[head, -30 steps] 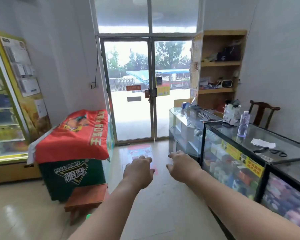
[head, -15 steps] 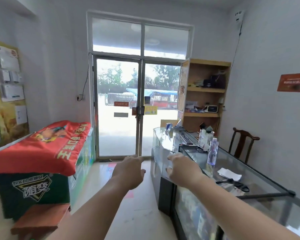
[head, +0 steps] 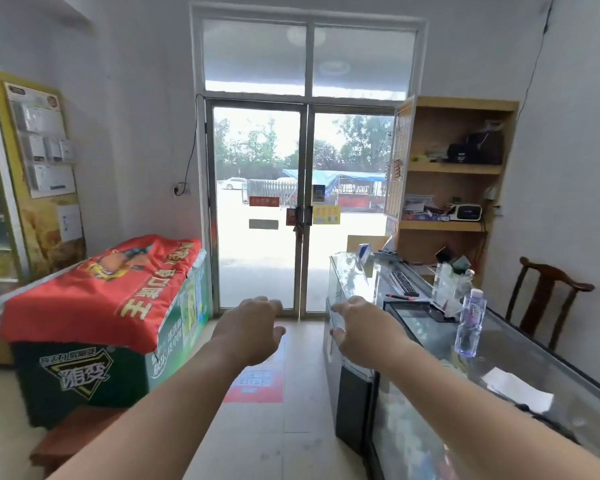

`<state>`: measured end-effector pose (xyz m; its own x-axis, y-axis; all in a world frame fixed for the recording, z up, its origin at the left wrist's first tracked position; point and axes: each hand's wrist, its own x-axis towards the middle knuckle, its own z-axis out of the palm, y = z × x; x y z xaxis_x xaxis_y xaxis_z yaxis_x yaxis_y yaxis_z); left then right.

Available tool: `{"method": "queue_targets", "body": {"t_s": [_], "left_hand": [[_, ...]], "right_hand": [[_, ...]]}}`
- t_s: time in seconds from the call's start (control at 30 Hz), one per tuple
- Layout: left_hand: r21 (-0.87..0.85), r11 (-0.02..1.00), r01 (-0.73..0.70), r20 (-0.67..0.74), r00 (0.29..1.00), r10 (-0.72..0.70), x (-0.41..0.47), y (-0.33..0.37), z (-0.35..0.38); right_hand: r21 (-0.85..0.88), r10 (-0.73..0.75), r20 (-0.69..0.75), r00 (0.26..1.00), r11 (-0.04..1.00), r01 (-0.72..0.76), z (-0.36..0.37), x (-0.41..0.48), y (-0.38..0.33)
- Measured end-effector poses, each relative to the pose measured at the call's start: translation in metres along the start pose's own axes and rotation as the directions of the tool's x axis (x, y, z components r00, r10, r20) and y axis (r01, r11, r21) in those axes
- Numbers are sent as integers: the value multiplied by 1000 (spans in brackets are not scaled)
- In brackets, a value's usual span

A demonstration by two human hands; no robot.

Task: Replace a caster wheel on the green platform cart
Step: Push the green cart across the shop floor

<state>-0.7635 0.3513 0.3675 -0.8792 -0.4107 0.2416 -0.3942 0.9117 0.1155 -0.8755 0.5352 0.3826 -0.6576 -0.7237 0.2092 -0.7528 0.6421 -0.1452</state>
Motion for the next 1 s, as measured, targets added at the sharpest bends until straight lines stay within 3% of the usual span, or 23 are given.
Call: {"method": "queue_targets", "body": {"t_s": [0.4, 0.67, 0.83, 1.0], "left_hand": [[-36, 993, 116, -5, 993, -117, 185, -94, 27], [-3, 940, 342, -78, 937, -341, 280, -196, 34], [24, 849, 528, -95, 847, -524, 323, -259, 33], [32, 654, 756, -139, 652, -746, 306, -335, 32]], "right_hand": [[50, -147, -45, 988, 988, 149, 26, 245, 2], [149, -325, -84, 942, 931, 334, 76, 418, -34], [185, -526, -83, 847, 827, 531, 110, 535, -96], [252, -721, -75, 689, 655, 713, 152, 607, -198]]}}
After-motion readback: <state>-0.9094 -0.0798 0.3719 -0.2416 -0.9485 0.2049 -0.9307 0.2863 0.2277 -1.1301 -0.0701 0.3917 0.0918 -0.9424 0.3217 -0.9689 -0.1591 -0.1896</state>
